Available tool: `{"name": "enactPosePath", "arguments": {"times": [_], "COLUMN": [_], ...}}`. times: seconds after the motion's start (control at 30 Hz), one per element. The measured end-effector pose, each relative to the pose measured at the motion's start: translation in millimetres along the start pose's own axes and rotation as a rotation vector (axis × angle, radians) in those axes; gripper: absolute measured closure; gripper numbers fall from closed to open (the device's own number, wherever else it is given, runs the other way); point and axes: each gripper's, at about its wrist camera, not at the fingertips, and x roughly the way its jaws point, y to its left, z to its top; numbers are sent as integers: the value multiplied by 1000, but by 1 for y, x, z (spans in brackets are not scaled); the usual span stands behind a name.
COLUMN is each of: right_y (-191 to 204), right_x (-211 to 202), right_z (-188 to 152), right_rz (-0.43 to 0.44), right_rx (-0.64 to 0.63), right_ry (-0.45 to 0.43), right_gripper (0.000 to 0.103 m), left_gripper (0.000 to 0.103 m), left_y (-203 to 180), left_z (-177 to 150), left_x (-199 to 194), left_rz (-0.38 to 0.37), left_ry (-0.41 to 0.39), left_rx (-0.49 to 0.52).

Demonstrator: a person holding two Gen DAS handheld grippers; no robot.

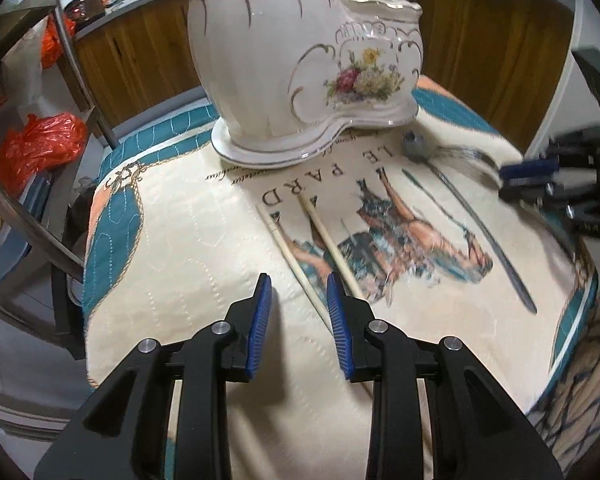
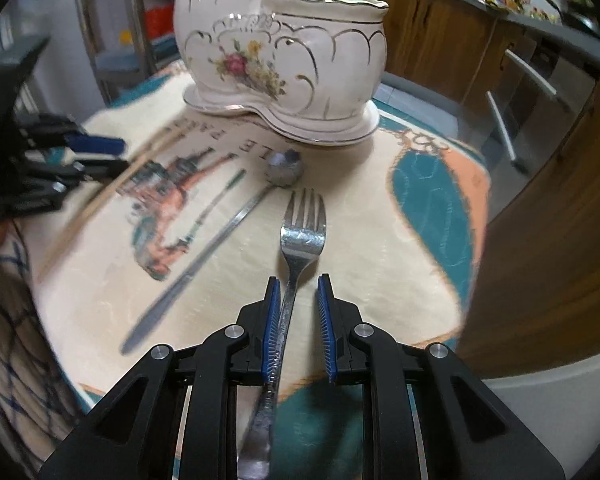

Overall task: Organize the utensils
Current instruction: 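Grasp another wooden chopstick with the left tool while the right tool grasps the silver fork, then lift chopstick into the tall cup while the right tool carries the silver fork to the short cup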

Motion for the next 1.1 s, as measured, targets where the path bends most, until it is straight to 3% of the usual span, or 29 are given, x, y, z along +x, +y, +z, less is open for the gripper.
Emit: {"name": "enactPosePath", "arguments": {"times": [0.33, 0.47, 0.57, 0.73, 1.1], "right_y": [-7, -12, -11, -10, -12], "right_x": [9, 10, 11, 9, -19], "right_z": [19, 17, 15, 6, -7], "right_rz": [28, 38, 47, 34, 46], "right_rx": [-19, 12, 14, 17, 98], "right_ry": [127, 123, 94, 38, -74], "right_gripper": [83, 83, 92, 96, 97], "left_gripper": [74, 74, 75, 99, 99], "left_y": [20, 21, 22, 30, 45], "left_z": [13, 14, 14, 8, -5], "left_x": [5, 8, 10, 8, -2], "left_rz": [-91, -85, -65, -29, -109], "left_ry": [188, 209, 200, 145, 17], "left_rx": [13, -23, -50, -119, -273]}}
